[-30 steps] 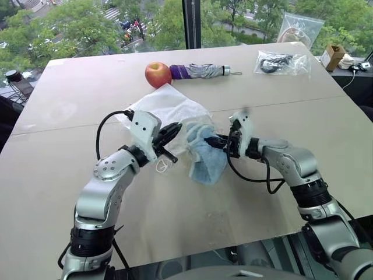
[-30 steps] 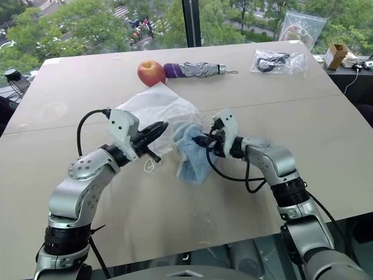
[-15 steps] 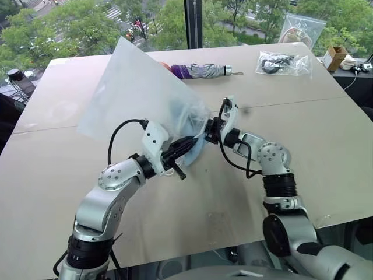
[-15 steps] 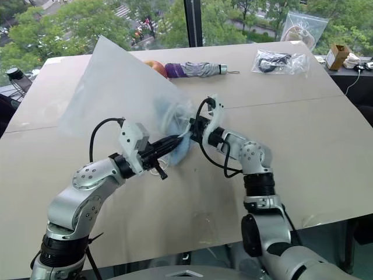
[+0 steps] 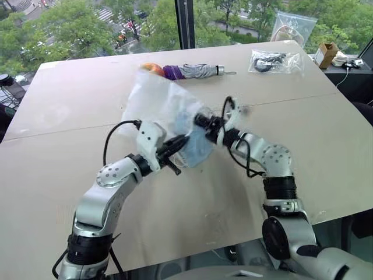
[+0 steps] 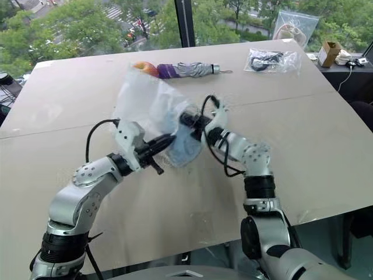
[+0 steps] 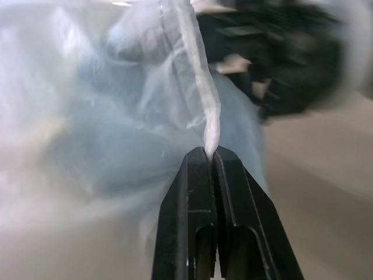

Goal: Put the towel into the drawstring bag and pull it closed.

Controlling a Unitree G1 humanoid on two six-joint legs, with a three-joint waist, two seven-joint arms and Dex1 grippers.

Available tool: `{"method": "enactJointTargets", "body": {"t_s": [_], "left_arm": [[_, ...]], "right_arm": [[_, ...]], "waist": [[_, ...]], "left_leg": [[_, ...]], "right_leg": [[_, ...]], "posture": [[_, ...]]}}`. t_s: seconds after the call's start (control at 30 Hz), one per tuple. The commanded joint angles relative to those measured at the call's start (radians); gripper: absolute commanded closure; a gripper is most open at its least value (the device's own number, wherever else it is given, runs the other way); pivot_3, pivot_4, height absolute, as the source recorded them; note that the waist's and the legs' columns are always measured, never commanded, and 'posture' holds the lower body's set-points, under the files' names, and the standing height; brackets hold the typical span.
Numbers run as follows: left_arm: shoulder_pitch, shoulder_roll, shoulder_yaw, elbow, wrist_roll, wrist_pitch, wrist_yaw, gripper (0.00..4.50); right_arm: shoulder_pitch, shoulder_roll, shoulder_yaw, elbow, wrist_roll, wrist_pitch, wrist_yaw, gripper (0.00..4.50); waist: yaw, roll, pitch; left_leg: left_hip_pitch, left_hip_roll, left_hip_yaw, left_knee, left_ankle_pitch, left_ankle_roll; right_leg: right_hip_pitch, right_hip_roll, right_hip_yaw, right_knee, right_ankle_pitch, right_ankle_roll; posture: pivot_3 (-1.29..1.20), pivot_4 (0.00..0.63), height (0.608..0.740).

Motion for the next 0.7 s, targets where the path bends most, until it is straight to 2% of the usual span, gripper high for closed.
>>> {"method": "enactJointTargets", "body": {"t_s": [0.03, 0.17, 0.37, 0.5, 0.6, 0.63, 0.67, 0.7], "left_arm": [[-0.016, 0.002, 0.057, 0.013, -0.006, -0.036, 0.014, 4.50], [-0.018, 0.003, 0.063, 0.022, -0.006, -0.045, 0.012, 4.50], [-0.022, 0.009, 0.065, 0.022, -0.012, -0.041, 0.007, 4.50], [-0.027, 0.010, 0.056, 0.015, -0.011, -0.034, 0.006, 4.50], [-0.022, 0.011, 0.054, 0.013, -0.010, -0.036, 0.003, 4.50], [-0.021, 0.011, 0.053, 0.013, -0.009, -0.037, 0.002, 4.50], [-0.019, 0.013, 0.053, 0.013, -0.008, -0.038, 0.002, 4.50], [-0.016, 0.015, 0.053, 0.012, -0.006, -0.039, 0.000, 4.50]], "right_arm": [[0.021, -0.088, 0.023, -0.073, -0.065, 0.006, 0.091, 2.54], [0.030, -0.166, 0.044, -0.103, -0.101, 0.006, 0.196, 2.54], [0.056, -0.335, 0.187, -0.208, -0.225, -0.062, 0.498, 2.54], [0.058, -0.391, 0.323, -0.221, -0.402, -0.197, 0.602, 2.54], [0.057, -0.386, 0.372, -0.211, -0.490, -0.318, 0.672, 2.54], [0.058, -0.388, 0.387, -0.211, -0.508, -0.342, 0.703, 2.01], [0.059, -0.396, 0.408, -0.209, -0.543, -0.384, 0.730, 1.78], [0.059, -0.398, 0.426, -0.195, -0.592, -0.429, 0.729, 1.26]], "waist": [[0.008, 0.000, 0.000], [0.006, 0.000, 0.000], [0.001, 0.000, 0.000], [-0.001, 0.000, 0.000], [0.000, 0.000, 0.000], [0.000, 0.000, 0.000], [0.001, -0.001, 0.000], [0.002, -0.001, 0.000]], "left_leg": [[0.000, 0.000, 0.000, 0.000, 0.000, 0.000], [-0.001, -0.003, 0.004, 0.001, 0.000, 0.000], [-0.001, -0.002, 0.002, 0.001, 0.000, 0.000], [0.000, -0.001, 0.002, 0.000, 0.000, 0.000], [0.000, -0.001, 0.002, 0.000, 0.000, 0.000], [0.000, -0.001, 0.003, 0.001, 0.000, 0.000], [0.000, -0.001, 0.003, 0.001, 0.000, 0.000], [0.000, -0.001, 0.003, 0.001, 0.000, 0.000]], "right_leg": [[0.000, 0.000, 0.000, 0.000, 0.000, 0.000], [0.000, -0.001, 0.006, -0.002, 0.000, 0.000], [0.000, 0.000, 0.005, -0.001, 0.000, 0.000], [0.000, 0.001, 0.005, -0.001, 0.000, 0.000], [0.000, 0.001, 0.005, -0.001, 0.000, 0.000], [0.000, 0.001, 0.005, -0.001, 0.000, 0.000], [0.000, 0.001, 0.005, -0.001, 0.000, 0.000], [0.000, 0.001, 0.005, -0.001, 0.000, 0.000]], "posture": [[0.00, 0.150, 0.740], [0.00, 0.150, 0.740], [0.00, 0.150, 0.740], [0.00, 0.150, 0.740], [0.00, 0.150, 0.740], [0.00, 0.150, 0.740], [0.00, 0.150, 0.740], [0.00, 0.150, 0.740]]}}
